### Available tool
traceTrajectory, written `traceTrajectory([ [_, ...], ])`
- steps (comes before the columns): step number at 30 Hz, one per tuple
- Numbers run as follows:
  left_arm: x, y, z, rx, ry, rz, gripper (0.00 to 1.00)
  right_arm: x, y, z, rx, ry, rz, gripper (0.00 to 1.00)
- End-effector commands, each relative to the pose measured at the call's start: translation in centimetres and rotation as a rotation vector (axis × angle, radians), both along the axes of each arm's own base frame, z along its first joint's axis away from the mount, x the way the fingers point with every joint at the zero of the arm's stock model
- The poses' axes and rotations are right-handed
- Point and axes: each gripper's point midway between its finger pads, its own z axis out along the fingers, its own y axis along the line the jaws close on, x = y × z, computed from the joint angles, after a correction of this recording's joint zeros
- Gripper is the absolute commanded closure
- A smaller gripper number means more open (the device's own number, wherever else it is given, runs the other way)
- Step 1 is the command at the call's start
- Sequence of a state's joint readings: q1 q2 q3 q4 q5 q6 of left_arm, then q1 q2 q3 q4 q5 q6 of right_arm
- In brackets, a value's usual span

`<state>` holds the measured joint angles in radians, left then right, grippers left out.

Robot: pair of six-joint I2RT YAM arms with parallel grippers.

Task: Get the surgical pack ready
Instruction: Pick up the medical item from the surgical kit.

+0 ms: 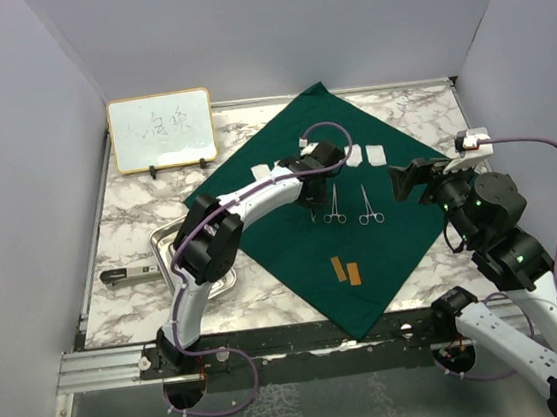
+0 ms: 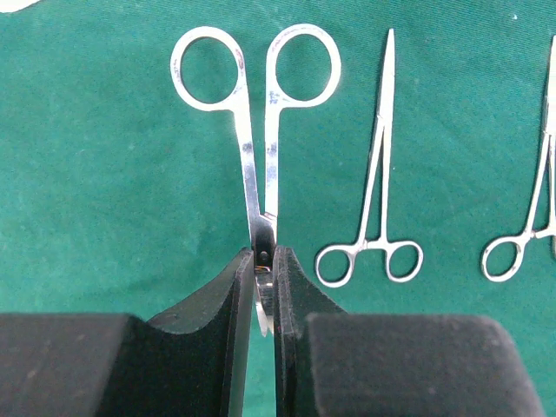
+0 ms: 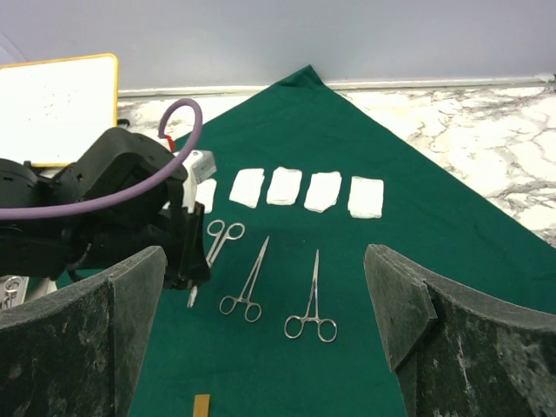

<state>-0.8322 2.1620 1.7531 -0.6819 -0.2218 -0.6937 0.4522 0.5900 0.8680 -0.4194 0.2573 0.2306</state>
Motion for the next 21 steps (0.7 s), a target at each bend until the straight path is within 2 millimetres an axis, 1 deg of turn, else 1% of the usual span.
traceTrajectory([
  [1, 0.4, 0.9, 2.5, -0.028, -0.046, 0.013, 1.0, -0.1, -0.1, 0.1, 0.007, -0.01, -0.01, 0.0],
  [4, 0.2, 1.2, 2.1, -0.053, -0.009, 0.024, 1.0, 0.0, -0.2, 0.1, 0.008, -0.01, -0.011, 0.0],
  [7, 0.2, 1.8, 2.5, -0.062, -0.028, 0.041, 1.0, 0.0, -0.2, 0.1, 0.005, -0.008, -0.011, 0.0],
  [12, 0.4, 3.8, 3.4, -0.049, -0.056, 0.078, 1.0, 0.0, -0.2, 0.1, 0.007, -0.01, -0.011, 0.0],
  [17, 0.5, 7.4, 5.6, -0.024, -0.118, 0.135, 1.0, -0.1, -0.1, 0.1, 0.008, -0.01, -0.009, 0.0],
  [19, 0.2, 9.6, 6.8, -0.014, -0.143, 0.167, 1.0, 0.0, -0.2, 0.1, 0.008, -0.01, -0.011, 0.0],
  [21, -0.3, 11.8, 7.5, 0.001, -0.158, 0.207, 1.0, -0.1, -0.2, 0.2, 0.009, -0.012, -0.01, 0.0],
])
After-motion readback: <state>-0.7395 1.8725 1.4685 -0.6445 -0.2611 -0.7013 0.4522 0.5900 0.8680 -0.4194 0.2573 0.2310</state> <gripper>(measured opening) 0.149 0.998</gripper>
